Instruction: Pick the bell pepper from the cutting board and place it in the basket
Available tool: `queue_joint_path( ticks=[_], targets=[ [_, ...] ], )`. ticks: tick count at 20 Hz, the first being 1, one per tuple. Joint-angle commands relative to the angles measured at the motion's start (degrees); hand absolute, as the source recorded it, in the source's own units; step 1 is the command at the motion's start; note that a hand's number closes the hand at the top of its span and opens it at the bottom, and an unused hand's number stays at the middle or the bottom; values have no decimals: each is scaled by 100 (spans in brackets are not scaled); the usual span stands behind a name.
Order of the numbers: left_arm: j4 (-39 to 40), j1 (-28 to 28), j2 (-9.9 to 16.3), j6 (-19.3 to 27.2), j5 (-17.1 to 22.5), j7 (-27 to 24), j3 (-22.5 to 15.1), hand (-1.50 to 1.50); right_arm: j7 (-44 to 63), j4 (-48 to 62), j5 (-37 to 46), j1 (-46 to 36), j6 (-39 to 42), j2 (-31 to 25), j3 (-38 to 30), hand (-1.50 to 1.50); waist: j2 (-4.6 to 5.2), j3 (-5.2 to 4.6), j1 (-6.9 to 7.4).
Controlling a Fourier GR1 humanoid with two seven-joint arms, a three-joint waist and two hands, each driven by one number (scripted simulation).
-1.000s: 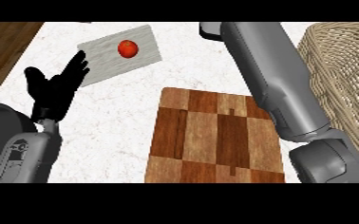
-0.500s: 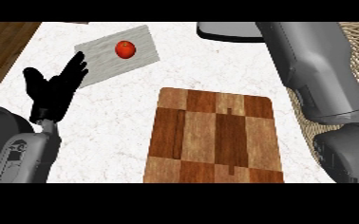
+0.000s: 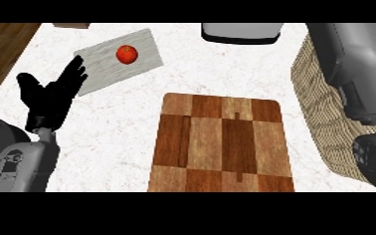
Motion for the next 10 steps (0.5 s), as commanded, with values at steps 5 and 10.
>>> queue_joint_path(
  ticks=[5, 10],
  targets=[
    [-75, 253, 17, -40, 54, 2, 76, 0, 1237, -419, 528, 621, -37, 308, -429, 150, -79, 10, -184],
    [-217, 454, -40, -19, 19, -68, 45, 0, 1235, -856, 644, 945, -106, 480, -600, 150, -114, 13, -227]
  ],
)
